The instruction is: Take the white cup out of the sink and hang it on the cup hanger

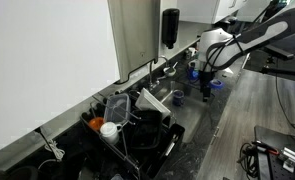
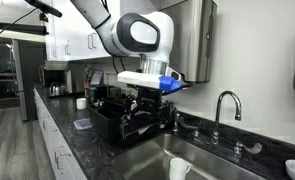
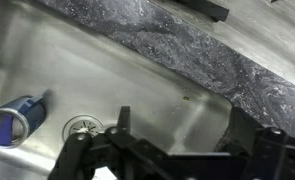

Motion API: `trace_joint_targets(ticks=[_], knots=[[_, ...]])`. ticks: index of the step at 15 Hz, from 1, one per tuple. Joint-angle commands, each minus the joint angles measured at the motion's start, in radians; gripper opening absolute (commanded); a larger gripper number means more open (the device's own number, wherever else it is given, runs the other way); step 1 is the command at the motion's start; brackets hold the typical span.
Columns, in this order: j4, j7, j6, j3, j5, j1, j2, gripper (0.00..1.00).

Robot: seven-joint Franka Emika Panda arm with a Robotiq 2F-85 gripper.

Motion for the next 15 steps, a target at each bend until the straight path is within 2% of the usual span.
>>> trace_joint_targets(ticks=[1, 5, 7, 11, 15], knots=[[0.002, 0.007, -0.002, 0.031, -0.009, -0.03, -0.001, 1.0], [0.015, 0.014, -0.026, 0.031, -0.022, -0.028, 0.011, 1.0], [0.026, -0.004, 0.004, 0.04, -0.001, -0.035, 0.025, 1.0], [0.058, -0.17, 0.141, 0.076, 0.05, -0.061, 0.069, 1.0], [0.115, -0.4, 0.243, 0.135, 0.135, -0.115, 0.165, 1.0]])
